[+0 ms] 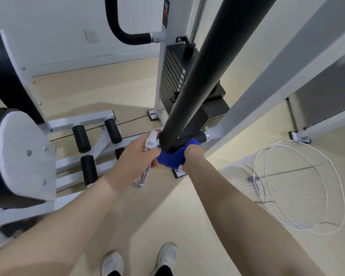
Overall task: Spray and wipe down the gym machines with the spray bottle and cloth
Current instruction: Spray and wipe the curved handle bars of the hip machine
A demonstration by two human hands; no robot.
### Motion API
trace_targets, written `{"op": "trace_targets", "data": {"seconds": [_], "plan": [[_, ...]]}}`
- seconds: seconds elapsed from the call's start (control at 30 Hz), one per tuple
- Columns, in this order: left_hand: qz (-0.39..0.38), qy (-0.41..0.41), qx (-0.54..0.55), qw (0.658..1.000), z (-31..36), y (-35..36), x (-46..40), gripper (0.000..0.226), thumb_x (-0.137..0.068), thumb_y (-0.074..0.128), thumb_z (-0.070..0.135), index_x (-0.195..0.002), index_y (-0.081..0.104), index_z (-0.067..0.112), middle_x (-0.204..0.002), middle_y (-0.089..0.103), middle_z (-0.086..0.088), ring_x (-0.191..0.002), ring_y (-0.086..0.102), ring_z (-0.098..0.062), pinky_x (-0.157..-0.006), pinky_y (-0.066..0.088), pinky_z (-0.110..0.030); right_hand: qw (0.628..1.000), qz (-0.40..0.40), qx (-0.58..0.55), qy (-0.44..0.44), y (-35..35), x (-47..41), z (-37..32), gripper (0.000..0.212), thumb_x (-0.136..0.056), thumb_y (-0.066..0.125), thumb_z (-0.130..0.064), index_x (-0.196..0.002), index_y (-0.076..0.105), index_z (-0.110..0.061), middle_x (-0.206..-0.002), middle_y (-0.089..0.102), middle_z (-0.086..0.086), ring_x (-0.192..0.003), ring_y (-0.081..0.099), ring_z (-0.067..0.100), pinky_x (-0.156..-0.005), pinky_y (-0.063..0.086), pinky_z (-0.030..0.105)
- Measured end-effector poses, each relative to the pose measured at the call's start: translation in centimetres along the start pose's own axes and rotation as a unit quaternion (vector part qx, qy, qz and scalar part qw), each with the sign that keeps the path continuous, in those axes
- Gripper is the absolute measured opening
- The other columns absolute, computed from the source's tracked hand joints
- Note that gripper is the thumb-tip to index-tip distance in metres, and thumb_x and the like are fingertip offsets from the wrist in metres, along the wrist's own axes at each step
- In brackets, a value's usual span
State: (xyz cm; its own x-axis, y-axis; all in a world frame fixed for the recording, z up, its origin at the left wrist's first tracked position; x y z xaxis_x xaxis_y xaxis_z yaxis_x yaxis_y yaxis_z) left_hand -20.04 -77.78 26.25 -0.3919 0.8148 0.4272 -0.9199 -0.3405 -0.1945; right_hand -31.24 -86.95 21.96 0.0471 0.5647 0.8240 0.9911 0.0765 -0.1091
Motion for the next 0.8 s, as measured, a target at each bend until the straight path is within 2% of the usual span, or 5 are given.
{"op": "trace_targets", "data": {"seconds": [0.13, 0.27, 0.43, 0.6, 0.8], "plan": [[0.05, 0.014, -0.019, 0.998, 0.3, -0.3, 0.7, 0.014, -0.091, 0.053, 0.02, -0.103, 0.06, 0.022, -0.064, 0.061, -0.003, -0.06, 0.058, -0.01, -0.071, 0.051, -0.031, 0.992, -0.053, -0.057, 0.098, 0.8, 2.4, 1.8, 0.019, -0.094, 0.044, -0.016, -0.076, 0.046, -0.01, -0.079, 0.05, 0.004, -0.063, 0.042, 0.015, -0.074, 0.043, 0.028], [0.156, 0.052, -0.007, 0.986, 1.5, -2.0, 2.5, 0.009, -0.094, 0.052, 0.026, -0.096, 0.057, 0.019, -0.075, 0.062, -0.005, -0.067, 0.058, -0.018, -0.07, 0.051, -0.03, 0.992, -0.102, -0.002, 0.071, -0.2, 4.3, 2.6, 0.016, -0.096, 0.045, -0.021, -0.089, 0.055, -0.011, -0.115, 0.063, 0.014, -0.099, 0.06, 0.025, -0.099, 0.045, 0.037], [0.195, 0.074, -0.084, 0.974, 4.1, -5.3, 3.6, 0.032, -0.095, 0.047, 0.032, -0.125, 0.04, 0.026, -0.084, 0.063, -0.007, -0.076, 0.063, -0.027, -0.071, 0.053, -0.045, 0.978, -0.145, 0.134, 0.065, 2.5, 7.6, 3.5, 0.019, -0.096, 0.045, -0.024, -0.11, 0.053, -0.014, -0.105, 0.061, 0.008, -0.096, 0.054, 0.02, -0.097, 0.039, 0.038], [0.167, 0.138, -0.121, 0.969, 5.8, -9.0, 3.0, 0.046, -0.098, 0.038, 0.019, -0.137, 0.02, 0.036, -0.073, 0.061, -0.017, -0.066, 0.06, -0.035, -0.064, 0.051, -0.055, 0.963, -0.189, 0.187, -0.036, 8.1, 10.1, 1.0, 0.023, -0.099, 0.035, -0.019, -0.08, 0.048, -0.018, -0.082, 0.05, 0.002, -0.075, 0.046, 0.014, -0.082, 0.036, 0.032], [0.117, 0.168, -0.126, 0.971, 8.7, -14.8, -1.0, 0.059, -0.099, 0.039, 0.024, -0.144, 0.006, 0.044, -0.077, 0.059, -0.004, -0.068, 0.061, -0.024, -0.061, 0.049, -0.033, 0.982, -0.112, 0.13, -0.073, 13.3, 9.2, -4.9, 0.028, -0.1, 0.033, -0.019, -0.117, 0.053, -0.01, -0.099, 0.054, 0.006, -0.082, 0.049, 0.019, -0.075, 0.036, 0.028]]}}
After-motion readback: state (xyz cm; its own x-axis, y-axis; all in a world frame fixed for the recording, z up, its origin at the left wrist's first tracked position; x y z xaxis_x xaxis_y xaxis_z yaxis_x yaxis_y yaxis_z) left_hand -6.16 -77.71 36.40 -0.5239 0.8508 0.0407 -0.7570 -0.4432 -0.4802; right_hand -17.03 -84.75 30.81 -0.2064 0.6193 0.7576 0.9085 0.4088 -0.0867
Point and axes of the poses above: each hand's wrist, its own x-axis away from the middle knuckle, its own y-axis out of the palm, z = x × y, the point moved 5 cm from there along -x, towards the middle knuckle
